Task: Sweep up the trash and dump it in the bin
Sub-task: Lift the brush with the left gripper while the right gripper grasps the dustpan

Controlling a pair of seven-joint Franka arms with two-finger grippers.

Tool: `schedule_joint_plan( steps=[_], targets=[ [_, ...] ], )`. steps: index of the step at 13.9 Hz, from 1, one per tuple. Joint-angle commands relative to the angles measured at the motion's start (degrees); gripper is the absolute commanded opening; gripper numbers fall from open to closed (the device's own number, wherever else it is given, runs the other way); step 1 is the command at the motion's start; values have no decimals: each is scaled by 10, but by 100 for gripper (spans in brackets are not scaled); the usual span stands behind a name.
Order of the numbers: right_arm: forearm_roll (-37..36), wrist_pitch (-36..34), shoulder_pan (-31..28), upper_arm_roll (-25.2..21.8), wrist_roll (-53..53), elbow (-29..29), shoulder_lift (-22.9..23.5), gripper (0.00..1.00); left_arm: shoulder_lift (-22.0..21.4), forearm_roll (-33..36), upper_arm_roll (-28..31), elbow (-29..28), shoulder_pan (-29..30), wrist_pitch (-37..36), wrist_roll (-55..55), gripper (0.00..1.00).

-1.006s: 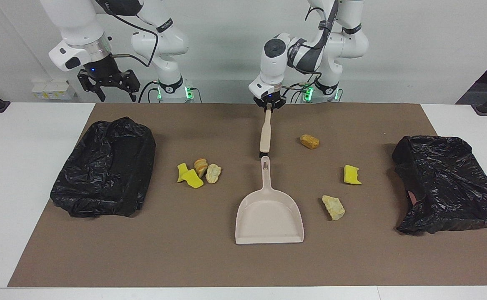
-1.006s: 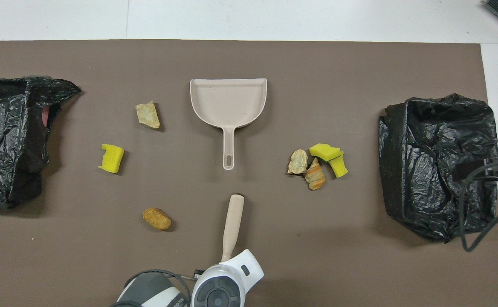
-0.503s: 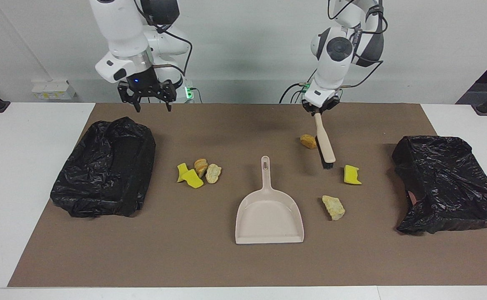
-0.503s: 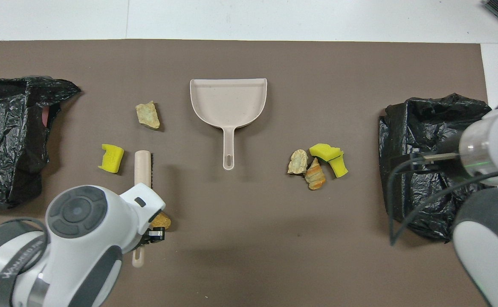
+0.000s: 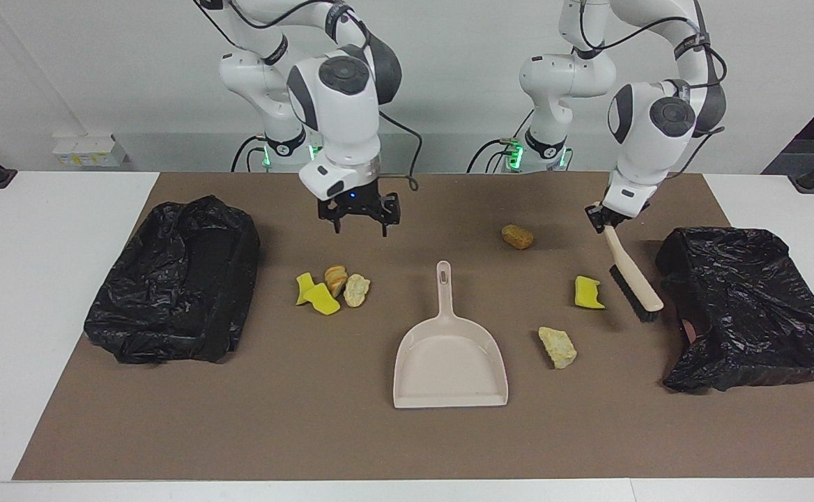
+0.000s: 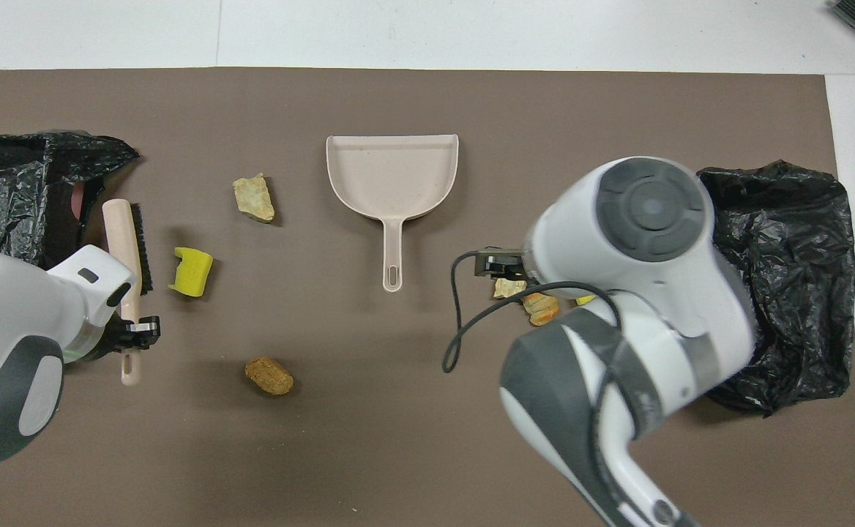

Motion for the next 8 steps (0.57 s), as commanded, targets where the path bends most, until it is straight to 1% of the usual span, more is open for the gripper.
schedule_joint_plan(
  steps=[1, 3, 4, 6, 7, 8],
  targets=[
    [-39, 25, -2, 43, 42, 76, 92, 100, 22, 14, 2, -9, 0, 23, 36, 0],
    [-71, 60, 19, 45, 114, 91, 134, 100, 21, 7, 1, -15, -6, 21, 105, 0],
    [-92, 72, 29, 52, 141, 107, 162, 100, 19, 6, -3, -20, -8, 19, 135, 0],
    [-142, 83, 31, 70, 157, 122, 203, 100, 9, 3, -5, -41, -30, 17, 164, 0],
    [-152, 88, 31, 75, 156, 129, 214, 100, 6, -1, -6, -43, -35, 14, 181, 0],
    [-159, 90, 34, 78, 156, 133, 226, 100, 4, -5, -7, -44, -56, 5, 189, 0]
  ],
)
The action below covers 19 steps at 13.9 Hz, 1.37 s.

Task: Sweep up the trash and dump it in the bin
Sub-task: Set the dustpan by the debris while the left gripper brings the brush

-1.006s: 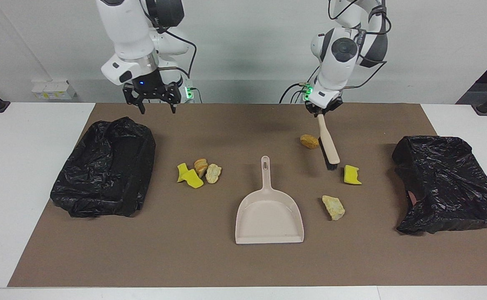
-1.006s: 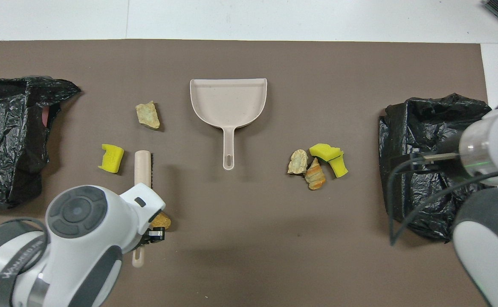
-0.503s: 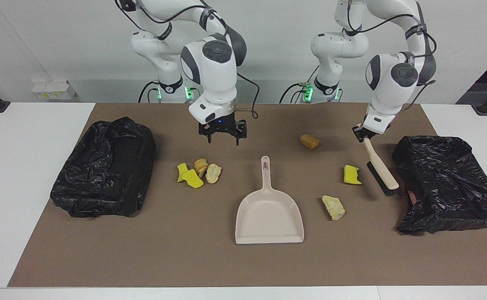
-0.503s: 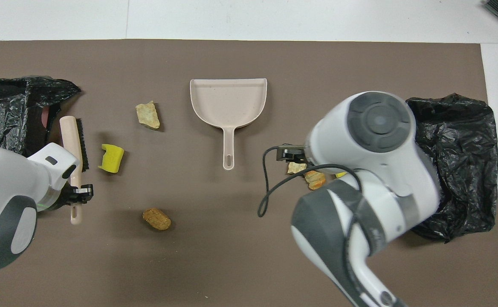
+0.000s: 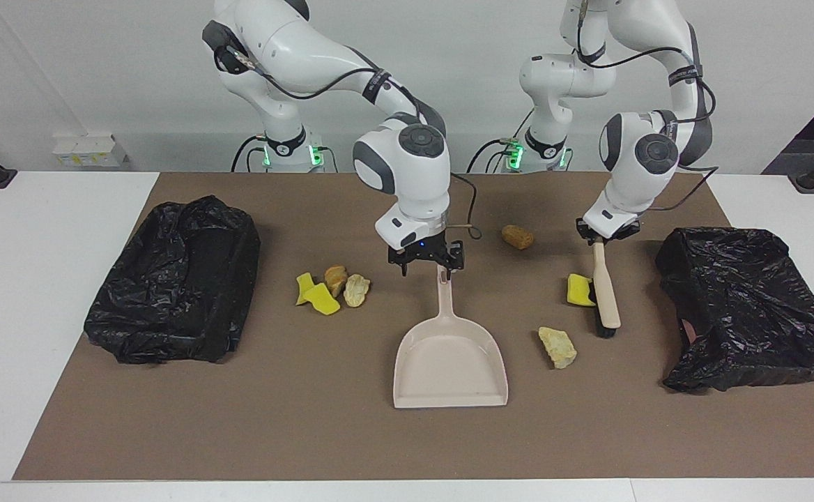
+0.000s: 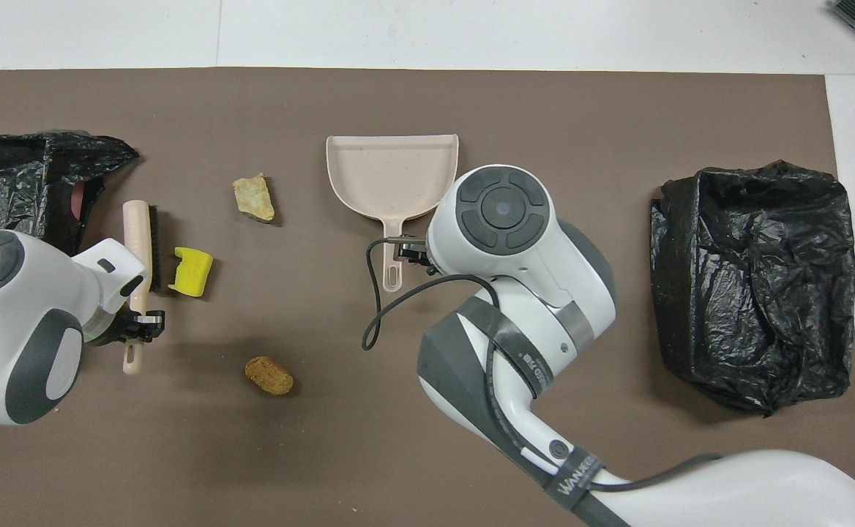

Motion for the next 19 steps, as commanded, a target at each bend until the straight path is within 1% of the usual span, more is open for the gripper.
schedule_joint_plan(
  steps=[1, 2, 3, 5, 6, 7, 8, 9, 11, 14, 15, 16, 17, 18, 19],
  targets=[
    [-43, 6, 3, 20, 12, 35, 42, 100, -26, -12, 2, -20, -47, -18, 25, 0],
    [-58, 6, 3, 21, 10, 31, 42, 100, -25, -21, -7, -11, -53, -38, 24, 0],
    [-67, 6, 6, 21, 6, 29, 45, 100, -21, -24, -16, 11, -51, -64, 26, 0],
    [-98, 0, 14, 21, 5, 25, 58, 100, -5, -25, -13, 77, -47, -119, 46, 0],
    [-100, -4, 14, 26, 5, 26, 60, 84, 12, -26, -11, 110, -44, -132, 67, 0],
    [-102, -5, 14, 28, 5, 26, 60, 58, 33, -26, -10, 142, -40, -133, 89, 0],
    [-103, -5, 14, 28, 4, 26, 60, 27, 55, -25, -10, 174, -26, -129, 115, 0],
    [-104, -8, 14, 28, 1, 26, 60, 0, 74, -21, -9, 202, -15, -122, 149, 0],
    [-101, -22, 12, 31, 6, 30, 56, 0, 124, -15, -8, 257, -5, -89, 220, 0],
    [-99, -23, -6, 57, 0, 26, 47, 0, 224, 43, -8, 371, 10, -77, 248, 0],
    [-97, -23, -9, 62, 0, 19, 40, 0, 258, 55, -8, 410, 11, -72, 267, 0],
    [-97, -23, -14, 71, -9, 10, 28, 0, 282, 61, -8, 444, 18, -70, 281, 0],
    [-96, -23, -24, 76, -51, -10, 16, 0, 300, 63, -8, 462, 26, -65, 290, 0],
    [-89, -23, -41, 95, -111, -27, 3, 0, 305, 75, -8, 465, 26, -55, 297, 0],
    [-81, -23, -56, 101, -158, -50, -17, 0, 301, 83, -8, 457, 25, -51, 303, 0]
  ],
)
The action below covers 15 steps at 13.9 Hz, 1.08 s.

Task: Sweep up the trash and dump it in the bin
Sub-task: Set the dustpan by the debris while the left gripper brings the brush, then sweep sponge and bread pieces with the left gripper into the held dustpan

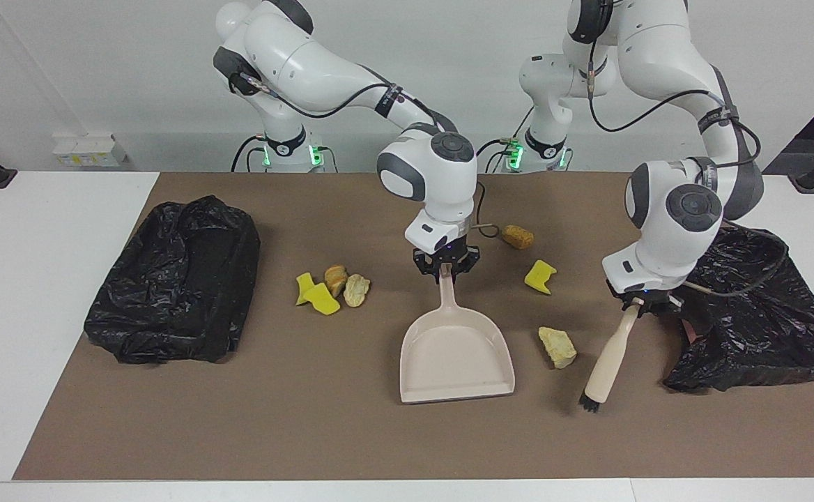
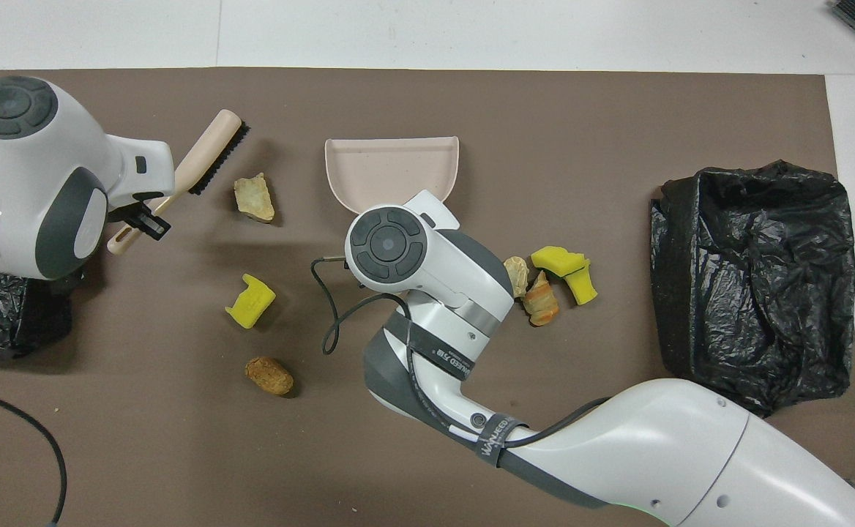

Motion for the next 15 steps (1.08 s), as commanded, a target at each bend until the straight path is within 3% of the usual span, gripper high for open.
schedule_joint_plan(
  steps=[1, 3, 5, 7, 11, 13, 15],
  targets=[
    [7, 0, -49, 26, -125, -81, -76, 0, 11, 13, -6, 14, 5, 3, 27, 0],
    [31, 3, -65, 26, -248, -130, -127, 0, 0, -1, -3, 2, 0, -10, 32, 0],
    [43, 13, -70, 13, -355, -182, -177, 0, -37, -3, -6, -84, -3, 52, 62, 0],
    [69, 13, -72, 5, -485, -203, -201, 0, -67, -2, -5, -141, -4, 62, 78, 0],
    [145, 13, -71, -22, -706, -217, -212, 0, -102, -4, -8, -151, -4, -51, 195, 0],
    [163, 13, -72, -22, -765, -224, -214, 0, -130, -4, -12, -189, -10, -95, 204, 0],
    [200, 14, -72, -27, -828, -249, -233, 0, -181, -16, -13, -239, -19, -94, 198, 0]
  ],
)
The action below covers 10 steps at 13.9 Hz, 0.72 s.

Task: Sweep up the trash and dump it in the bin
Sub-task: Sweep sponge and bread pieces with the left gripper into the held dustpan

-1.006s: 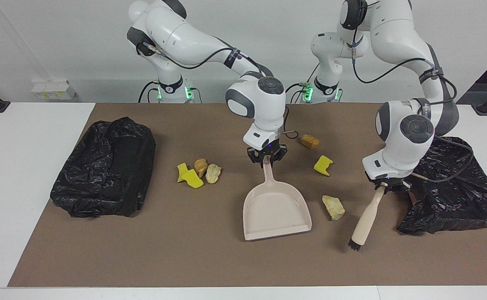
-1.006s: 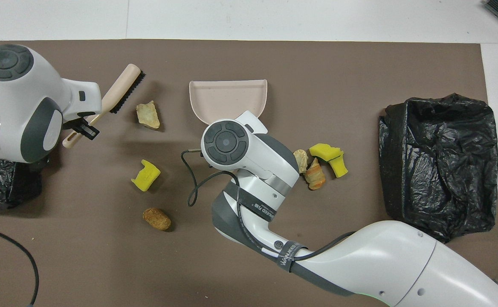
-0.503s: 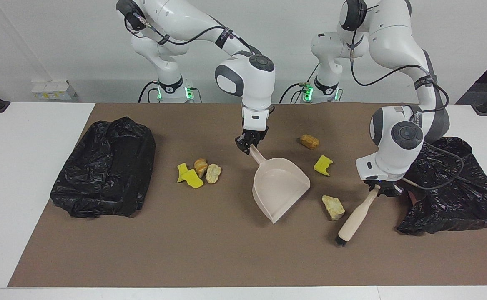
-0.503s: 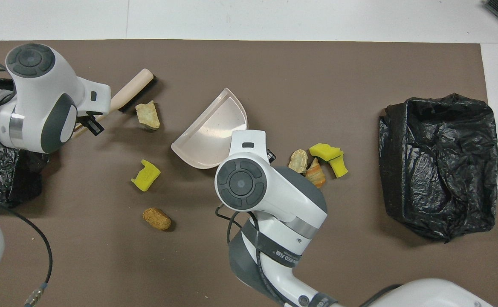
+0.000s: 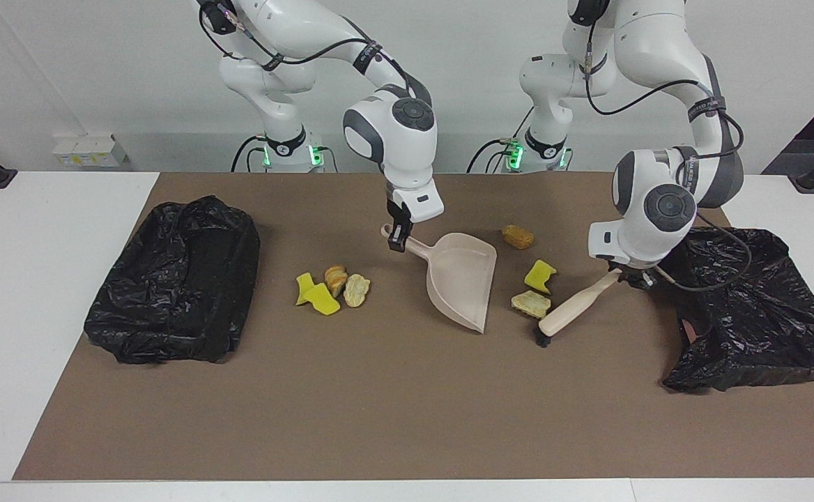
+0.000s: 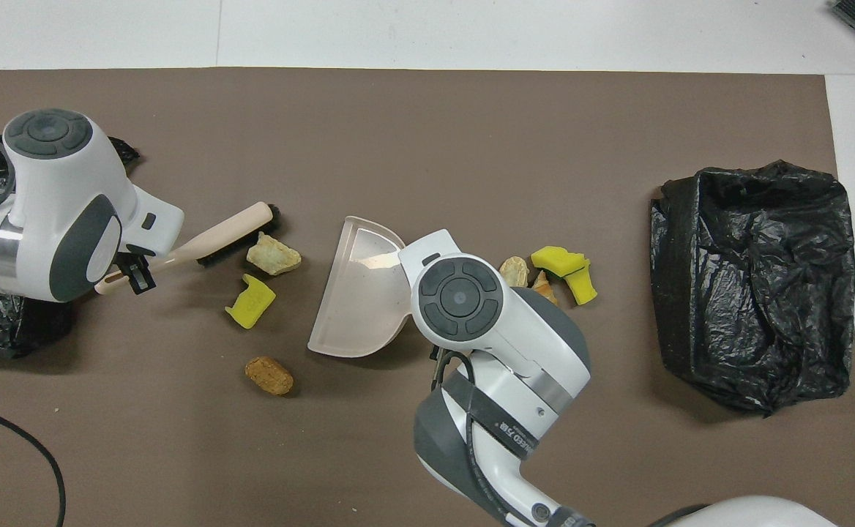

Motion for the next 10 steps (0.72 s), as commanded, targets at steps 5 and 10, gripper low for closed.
schedule_joint_plan(
  steps=[5, 10],
  targets=[
    [48, 52, -8, -4, -95, -79, -44, 0, -137, -54, 7, -75, -13, -65, -138, 0],
    [47, 61, -8, -6, -122, -89, -38, 0, -209, -56, 12, -199, 4, 11, -439, 0]
  ],
)
